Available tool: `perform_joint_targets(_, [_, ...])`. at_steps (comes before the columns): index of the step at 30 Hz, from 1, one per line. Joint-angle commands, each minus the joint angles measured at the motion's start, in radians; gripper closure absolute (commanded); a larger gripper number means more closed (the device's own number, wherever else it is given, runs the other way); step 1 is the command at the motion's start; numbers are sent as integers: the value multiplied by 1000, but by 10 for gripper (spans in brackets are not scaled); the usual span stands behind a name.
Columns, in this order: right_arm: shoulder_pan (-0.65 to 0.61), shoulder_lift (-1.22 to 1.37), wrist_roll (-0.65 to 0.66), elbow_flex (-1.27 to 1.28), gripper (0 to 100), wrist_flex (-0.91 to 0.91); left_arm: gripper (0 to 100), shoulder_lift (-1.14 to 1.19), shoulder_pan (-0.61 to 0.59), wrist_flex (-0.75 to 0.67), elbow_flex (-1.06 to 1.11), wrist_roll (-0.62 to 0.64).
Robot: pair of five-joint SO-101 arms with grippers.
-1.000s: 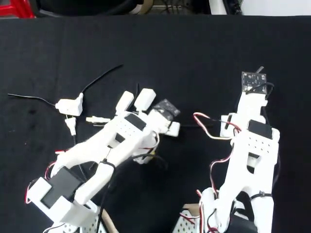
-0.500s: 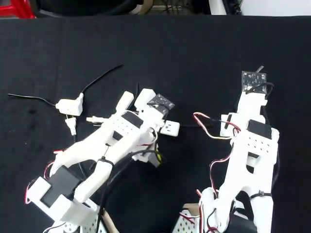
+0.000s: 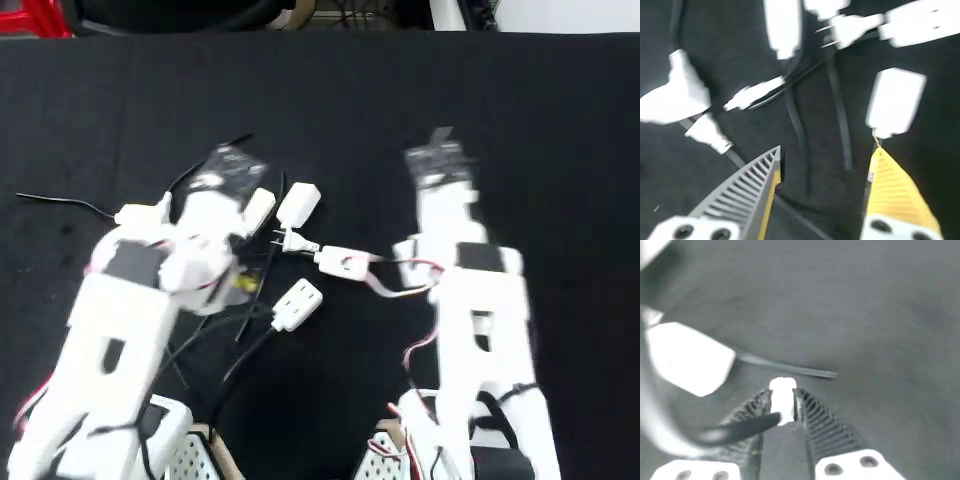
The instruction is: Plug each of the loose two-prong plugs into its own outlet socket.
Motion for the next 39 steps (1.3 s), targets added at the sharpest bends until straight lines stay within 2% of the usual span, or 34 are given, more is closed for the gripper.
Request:
perform_joint_targets(1, [-132,-27,20,5,987,-61,725,-158,-130,-52,159,-86])
perform_joint_targets(6, [-318,-27,29,82,987,-199,725,-364,-246,-163,420,-141])
perform_joint_targets(9, [-414,-27,29,128,987,-261,725,-506,-292,-183,530,-173])
perform_joint_targets(19, [-473,-42,28,185,987,-368,725,-1026,-321,-175,880,-181])
perform_joint_targets(23, [-509,-160,21,266,987,-370,725,-1007,-381,-227,914,-181])
perform_joint_targets(27, [-540,-272,18,329,987,-344,725,-1017,-386,-232,924,-181])
perform_joint_targets(33, [-539,-211,-55,185,987,-190,725,-1023,-361,-241,947,-181])
perform_joint_targets(39, [-539,-113,-57,139,987,-183,725,-1023,-360,-241,952,-206])
